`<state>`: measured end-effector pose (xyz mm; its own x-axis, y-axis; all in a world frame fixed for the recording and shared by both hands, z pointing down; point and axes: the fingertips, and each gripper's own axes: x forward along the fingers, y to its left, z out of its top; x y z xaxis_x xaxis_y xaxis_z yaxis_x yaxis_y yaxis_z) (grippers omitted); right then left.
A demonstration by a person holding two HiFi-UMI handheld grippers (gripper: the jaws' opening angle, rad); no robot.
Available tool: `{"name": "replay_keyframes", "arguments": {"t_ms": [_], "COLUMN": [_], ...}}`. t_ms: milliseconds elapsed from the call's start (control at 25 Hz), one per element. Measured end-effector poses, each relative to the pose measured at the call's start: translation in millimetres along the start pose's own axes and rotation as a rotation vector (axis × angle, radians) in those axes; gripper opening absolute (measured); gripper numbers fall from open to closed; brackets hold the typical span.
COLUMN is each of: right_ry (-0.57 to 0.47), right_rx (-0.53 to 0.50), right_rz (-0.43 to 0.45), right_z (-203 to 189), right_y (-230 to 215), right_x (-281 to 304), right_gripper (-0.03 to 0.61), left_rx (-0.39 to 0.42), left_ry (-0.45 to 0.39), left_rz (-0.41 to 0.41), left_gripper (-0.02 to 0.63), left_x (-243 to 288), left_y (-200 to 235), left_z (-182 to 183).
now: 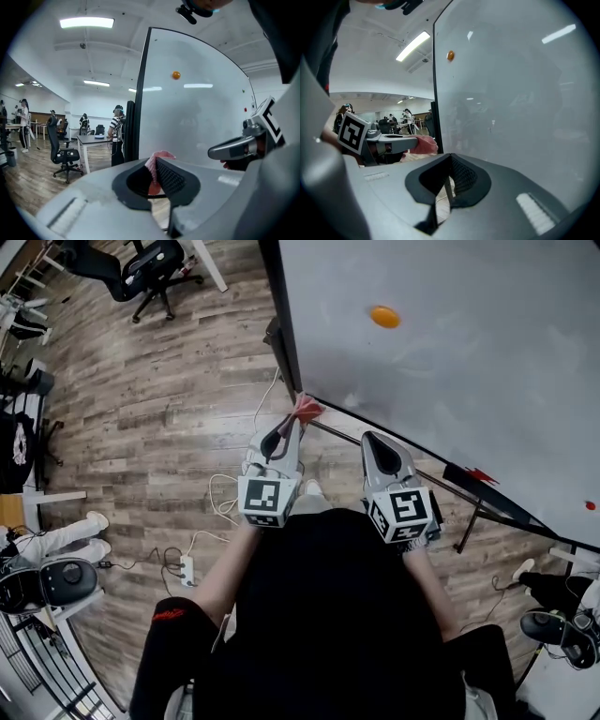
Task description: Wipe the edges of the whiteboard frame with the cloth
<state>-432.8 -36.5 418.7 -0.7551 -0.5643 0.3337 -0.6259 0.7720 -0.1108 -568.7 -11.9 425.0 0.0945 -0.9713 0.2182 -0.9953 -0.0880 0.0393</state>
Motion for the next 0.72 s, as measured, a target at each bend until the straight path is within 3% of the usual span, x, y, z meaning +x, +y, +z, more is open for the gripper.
{"name": "replay_keyframes", "arguments": {"t_ms": [200,720], "right_ry": [-0.095,-0.365], "right_rx": [-0.010,-0.048], "right_rz": [0.003,0.027], "right_z": [42.5,147.9], "right_y": [5.4,19.2], "right_x": [-12.7,-60.8], "right_gripper": [0.002,0.002], "left_rx": [-0.050,0.032], "left_ry": [-0.122,-0.340], "left_rz": [-0.010,-0.054], "left_gripper": [0.017,0.017], "left_x": [-9.8,-35.7], "left_y": [-14.5,-44.1], "left_z": [53.8,158.7]}}
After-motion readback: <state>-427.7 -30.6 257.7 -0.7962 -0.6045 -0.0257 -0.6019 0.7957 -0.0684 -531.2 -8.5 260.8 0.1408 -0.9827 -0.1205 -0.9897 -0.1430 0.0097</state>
